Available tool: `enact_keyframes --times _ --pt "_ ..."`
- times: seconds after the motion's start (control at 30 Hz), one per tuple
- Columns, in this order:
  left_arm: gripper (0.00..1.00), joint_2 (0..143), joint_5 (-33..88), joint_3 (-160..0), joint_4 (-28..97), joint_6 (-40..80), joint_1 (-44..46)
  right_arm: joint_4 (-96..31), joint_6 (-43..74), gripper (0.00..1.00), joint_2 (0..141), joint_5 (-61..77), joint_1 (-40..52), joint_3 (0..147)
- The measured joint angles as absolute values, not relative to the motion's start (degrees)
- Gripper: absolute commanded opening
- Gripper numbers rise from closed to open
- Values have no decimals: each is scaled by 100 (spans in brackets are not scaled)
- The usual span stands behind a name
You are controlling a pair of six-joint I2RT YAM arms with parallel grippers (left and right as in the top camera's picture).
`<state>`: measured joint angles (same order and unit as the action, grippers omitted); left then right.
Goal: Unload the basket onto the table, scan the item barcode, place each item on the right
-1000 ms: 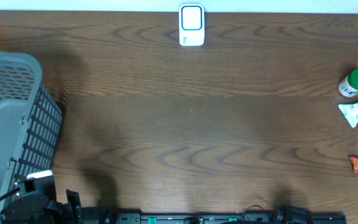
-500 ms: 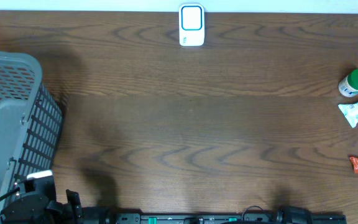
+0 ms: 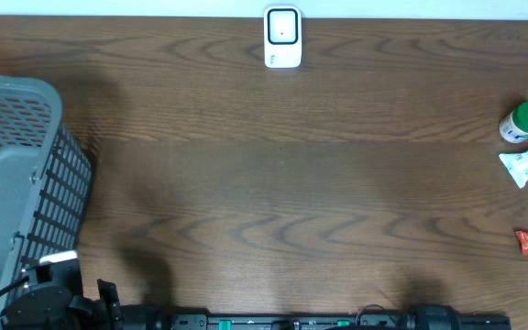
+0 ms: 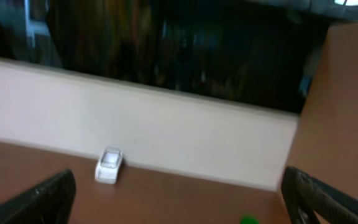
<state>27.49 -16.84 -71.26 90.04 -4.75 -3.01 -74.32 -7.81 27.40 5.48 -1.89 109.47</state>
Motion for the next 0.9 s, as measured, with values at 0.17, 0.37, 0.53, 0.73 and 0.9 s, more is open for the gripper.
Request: enact_keyframes --times 0.17,0.37,0.53,0.73,0.9 --pt "90 2749 -1688 -7129 9006 -475 -301 -5999 -803 99 1911 550 -51 9288" --pt "90 2749 -1680 -7126 9002 -475 -301 -4160 -803 99 897 554 -38 6895" --pt "90 2749 -1682 -7126 9004 -475 -301 -2860 -803 99 228 582 -38 5214" --pt "90 2749 -1682 -7126 9008 -475 -301 -1544 -845 99 73 607 -34 3649" --pt "90 2749 -1682 -7126 9006 -475 -301 -95 -1020 99 69 491 -34 2161"
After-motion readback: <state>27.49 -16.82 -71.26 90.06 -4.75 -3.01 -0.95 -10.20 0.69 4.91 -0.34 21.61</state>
